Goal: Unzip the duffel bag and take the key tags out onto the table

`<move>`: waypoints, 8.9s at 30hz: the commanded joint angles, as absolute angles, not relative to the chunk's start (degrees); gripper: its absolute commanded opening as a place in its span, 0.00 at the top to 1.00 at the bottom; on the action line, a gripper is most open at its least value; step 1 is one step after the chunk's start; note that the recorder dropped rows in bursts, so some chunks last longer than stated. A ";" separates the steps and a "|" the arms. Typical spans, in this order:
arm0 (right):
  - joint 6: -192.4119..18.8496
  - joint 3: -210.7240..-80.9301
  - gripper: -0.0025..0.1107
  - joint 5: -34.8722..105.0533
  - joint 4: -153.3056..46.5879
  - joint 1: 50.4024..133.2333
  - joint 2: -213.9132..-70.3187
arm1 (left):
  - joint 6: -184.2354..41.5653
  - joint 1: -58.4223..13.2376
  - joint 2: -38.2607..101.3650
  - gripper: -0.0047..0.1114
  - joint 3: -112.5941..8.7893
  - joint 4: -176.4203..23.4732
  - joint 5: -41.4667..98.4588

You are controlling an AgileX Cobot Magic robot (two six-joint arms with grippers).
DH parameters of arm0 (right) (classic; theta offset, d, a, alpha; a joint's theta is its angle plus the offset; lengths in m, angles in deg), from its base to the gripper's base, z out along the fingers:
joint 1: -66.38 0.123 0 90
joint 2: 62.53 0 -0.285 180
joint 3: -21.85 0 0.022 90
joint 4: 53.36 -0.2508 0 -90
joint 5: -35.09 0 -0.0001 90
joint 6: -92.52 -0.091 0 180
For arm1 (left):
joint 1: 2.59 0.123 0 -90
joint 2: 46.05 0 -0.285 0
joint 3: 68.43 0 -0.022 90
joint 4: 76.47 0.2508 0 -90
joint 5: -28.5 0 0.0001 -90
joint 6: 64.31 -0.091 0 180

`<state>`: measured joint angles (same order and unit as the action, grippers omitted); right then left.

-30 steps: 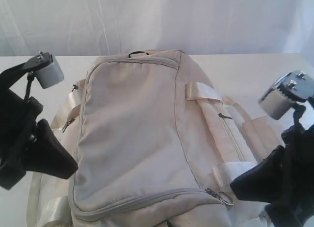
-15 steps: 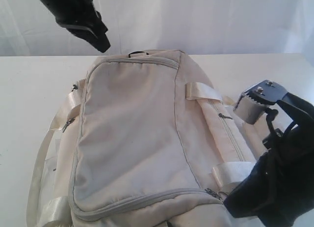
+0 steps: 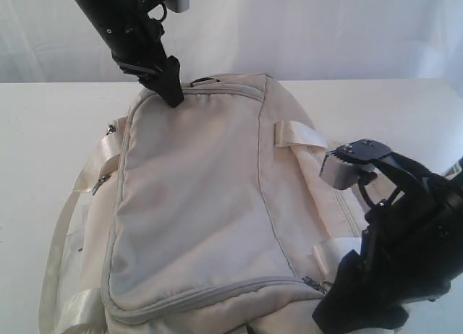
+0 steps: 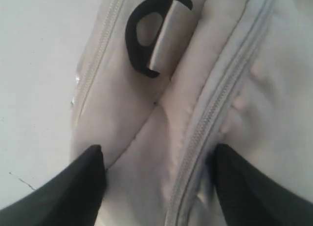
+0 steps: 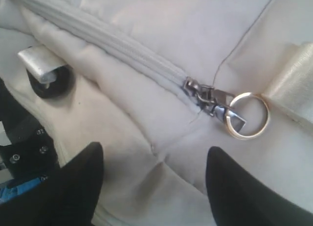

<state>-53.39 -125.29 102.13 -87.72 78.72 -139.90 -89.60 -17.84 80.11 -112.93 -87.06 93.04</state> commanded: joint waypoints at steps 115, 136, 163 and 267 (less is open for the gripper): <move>-77.28 -152.83 0.50 95.36 -59.56 77.79 -144.79 | -91.31 -20.24 95.08 0.96 -124.61 -125.89 84.54; -47.27 -177.95 0.50 105.05 -114.63 51.69 -179.76 | -93.11 -19.21 88.69 0.96 -124.61 -125.75 86.45; -49.06 -178.88 0.39 105.05 -115.29 58.62 -192.82 | -94.10 -19.21 88.69 0.96 -124.61 -125.75 86.11; -56.69 -183.11 0.94 99.68 -97.22 64.02 -186.81 | -93.49 -19.21 89.30 0.96 -122.96 -122.66 84.97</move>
<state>-56.49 -182.64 99.69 -96.80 64.33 -187.41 -93.64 -19.30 90.42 -123.10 -120.54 84.37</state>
